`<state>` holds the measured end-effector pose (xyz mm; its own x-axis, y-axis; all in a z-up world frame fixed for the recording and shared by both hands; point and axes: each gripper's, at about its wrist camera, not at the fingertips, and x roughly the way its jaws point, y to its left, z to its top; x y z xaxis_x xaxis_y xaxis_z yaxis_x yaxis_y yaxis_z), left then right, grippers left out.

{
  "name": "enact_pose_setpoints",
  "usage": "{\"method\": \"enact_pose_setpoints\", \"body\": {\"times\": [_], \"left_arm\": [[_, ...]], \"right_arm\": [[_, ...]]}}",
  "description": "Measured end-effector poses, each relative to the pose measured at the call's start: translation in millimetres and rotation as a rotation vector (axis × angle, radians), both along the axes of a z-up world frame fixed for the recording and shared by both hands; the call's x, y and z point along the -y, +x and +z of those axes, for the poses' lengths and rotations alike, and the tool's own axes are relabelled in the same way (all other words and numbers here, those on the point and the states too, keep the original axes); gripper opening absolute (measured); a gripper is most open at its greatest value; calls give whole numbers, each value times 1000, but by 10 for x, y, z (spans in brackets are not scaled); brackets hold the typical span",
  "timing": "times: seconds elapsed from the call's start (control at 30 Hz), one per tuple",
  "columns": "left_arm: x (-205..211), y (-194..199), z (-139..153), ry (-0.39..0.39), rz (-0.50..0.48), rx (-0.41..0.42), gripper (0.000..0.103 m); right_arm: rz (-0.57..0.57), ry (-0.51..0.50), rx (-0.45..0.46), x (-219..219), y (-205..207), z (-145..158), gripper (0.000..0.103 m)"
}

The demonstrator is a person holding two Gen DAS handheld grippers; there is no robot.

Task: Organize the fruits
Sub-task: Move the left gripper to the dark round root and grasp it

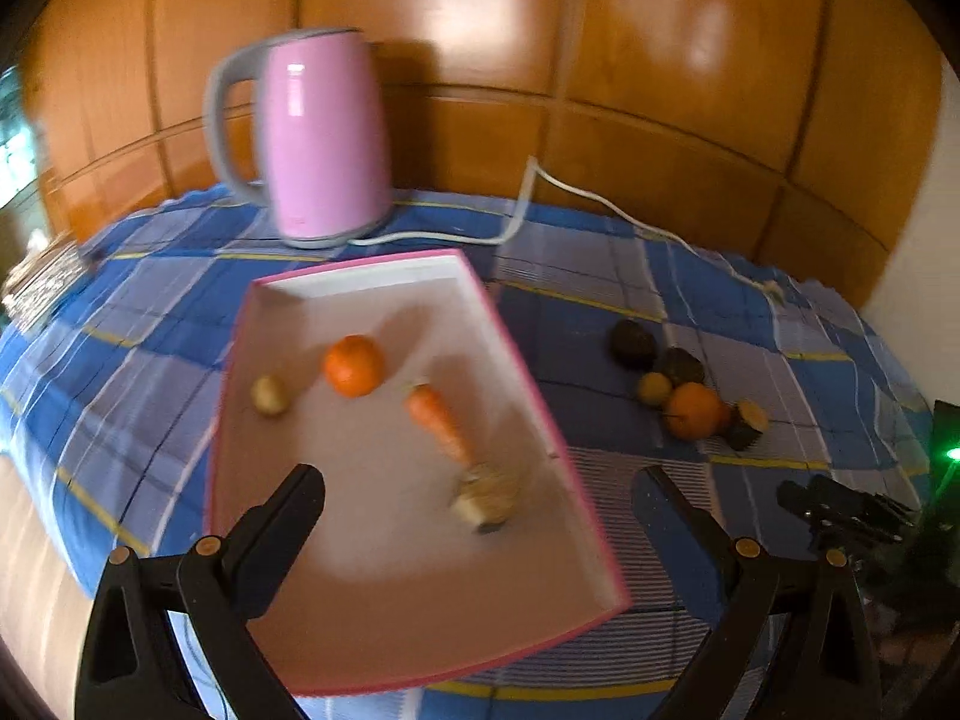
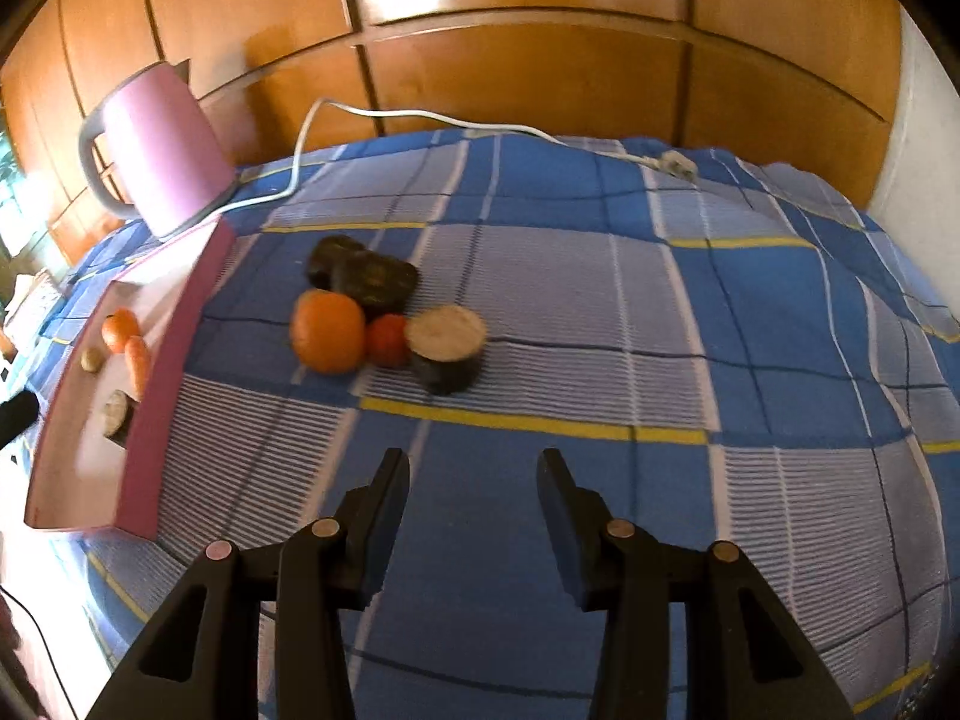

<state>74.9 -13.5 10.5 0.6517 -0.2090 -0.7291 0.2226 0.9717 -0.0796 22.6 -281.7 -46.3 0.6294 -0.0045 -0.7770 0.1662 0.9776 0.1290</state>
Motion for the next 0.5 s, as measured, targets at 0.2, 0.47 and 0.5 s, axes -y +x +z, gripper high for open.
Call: {"method": "enact_pose_setpoints", "body": {"times": [0.2,0.47,0.5], "left_arm": [[291,324,34,-2,-57,-49,103],[753,873,-89,-16,-141,-158,73],[805,942,-117,-20,-147,-174,69]], "right_arm": [[-15,-20,-4,96,-36,-66,45],[-11,-28,1,162,-50,-79,45],[-13,-26,1,178,-50,-76,45]]}}
